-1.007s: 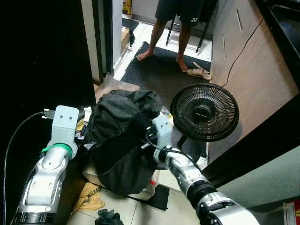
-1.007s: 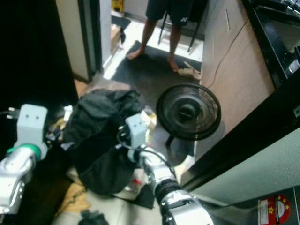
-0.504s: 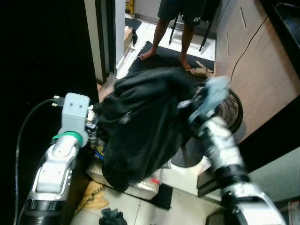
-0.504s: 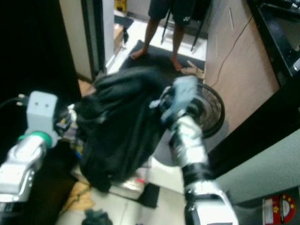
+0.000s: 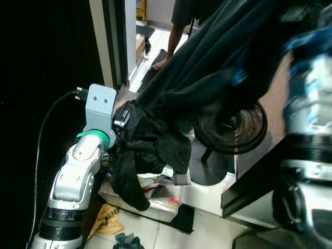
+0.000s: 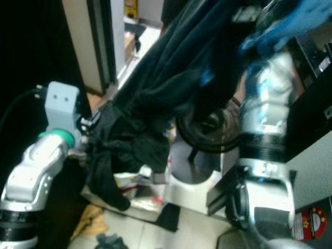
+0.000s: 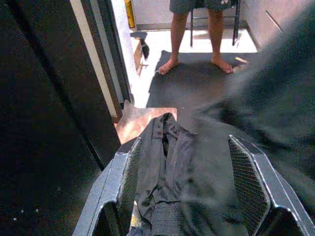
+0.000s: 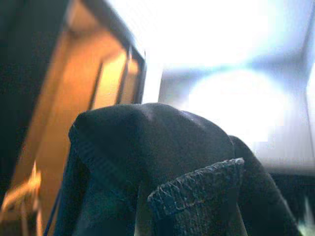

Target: Clothes washing

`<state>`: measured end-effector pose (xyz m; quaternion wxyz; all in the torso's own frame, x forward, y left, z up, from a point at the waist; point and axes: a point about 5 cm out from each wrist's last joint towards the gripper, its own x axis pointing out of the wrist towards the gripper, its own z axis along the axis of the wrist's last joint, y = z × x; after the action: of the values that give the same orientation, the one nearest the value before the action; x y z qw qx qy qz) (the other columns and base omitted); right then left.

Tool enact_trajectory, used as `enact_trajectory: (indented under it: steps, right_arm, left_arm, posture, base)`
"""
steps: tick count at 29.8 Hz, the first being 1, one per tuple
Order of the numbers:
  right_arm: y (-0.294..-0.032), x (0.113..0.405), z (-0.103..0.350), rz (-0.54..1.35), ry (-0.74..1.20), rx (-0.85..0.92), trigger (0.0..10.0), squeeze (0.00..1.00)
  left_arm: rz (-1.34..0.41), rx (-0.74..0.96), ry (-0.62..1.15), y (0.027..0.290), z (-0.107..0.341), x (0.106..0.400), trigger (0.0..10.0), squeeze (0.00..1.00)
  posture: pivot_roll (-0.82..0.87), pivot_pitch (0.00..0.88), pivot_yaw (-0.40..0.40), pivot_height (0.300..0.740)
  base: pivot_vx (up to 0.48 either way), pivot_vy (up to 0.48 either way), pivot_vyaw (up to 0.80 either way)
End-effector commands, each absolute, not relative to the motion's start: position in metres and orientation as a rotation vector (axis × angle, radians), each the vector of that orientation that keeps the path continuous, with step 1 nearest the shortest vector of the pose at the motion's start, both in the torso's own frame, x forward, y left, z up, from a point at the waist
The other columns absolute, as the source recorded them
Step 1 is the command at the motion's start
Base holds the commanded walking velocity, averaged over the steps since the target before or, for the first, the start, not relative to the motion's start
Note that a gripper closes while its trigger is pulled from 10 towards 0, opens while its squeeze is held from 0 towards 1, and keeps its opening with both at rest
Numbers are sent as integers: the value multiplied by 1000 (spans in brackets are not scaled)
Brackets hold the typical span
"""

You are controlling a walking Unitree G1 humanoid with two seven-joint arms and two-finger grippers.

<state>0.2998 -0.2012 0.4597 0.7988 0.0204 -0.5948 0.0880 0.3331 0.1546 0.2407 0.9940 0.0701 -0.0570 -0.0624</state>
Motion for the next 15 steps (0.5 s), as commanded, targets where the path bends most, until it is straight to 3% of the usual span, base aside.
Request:
enact_trajectory:
  steps: [1,3,4,5,6,10,15]
  right_arm:
    - [-204,287,466,176,-1331,31,10000,0]
    - [-193,316,420,182,-1115,3,10000,0]
    - [-193,316,420,182,-1115,3,10000,0]
    - [-182,338,360,190,-894,42,10000,0]
    - [-177,341,343,196,-843,53,10000,0]
    - [-161,342,310,210,-749,74,10000,0]
    - [-155,341,304,216,-733,66,10000,0]
  left_arm:
    - [-132,108,-114,154,243,332,10000,0]
    - [-163,53,-164,149,256,327,10000,0]
    - [-163,53,-164,149,256,327,10000,0]
    - [-201,21,-227,143,271,320,10000,0]
    - [-211,16,-244,142,275,318,10000,0]
    - [-235,-22,-293,140,290,315,10000,0]
    - [-245,-43,-314,139,297,314,10000,0]
  posture:
    - [58,30,-18,740]
    - [66,27,-30,740]
    - [66,27,-30,740]
    - [71,22,-35,740]
    - [71,22,-35,740]
    - [73,18,-33,740]
    - [73,15,-29,740]
  base:
    - [0,0,0]
    - [0,0,0]
    - [0,0,0]
    - [0,0,0]
    - [0,0,0]
    - [0,0,0]
    - [0,0,0]
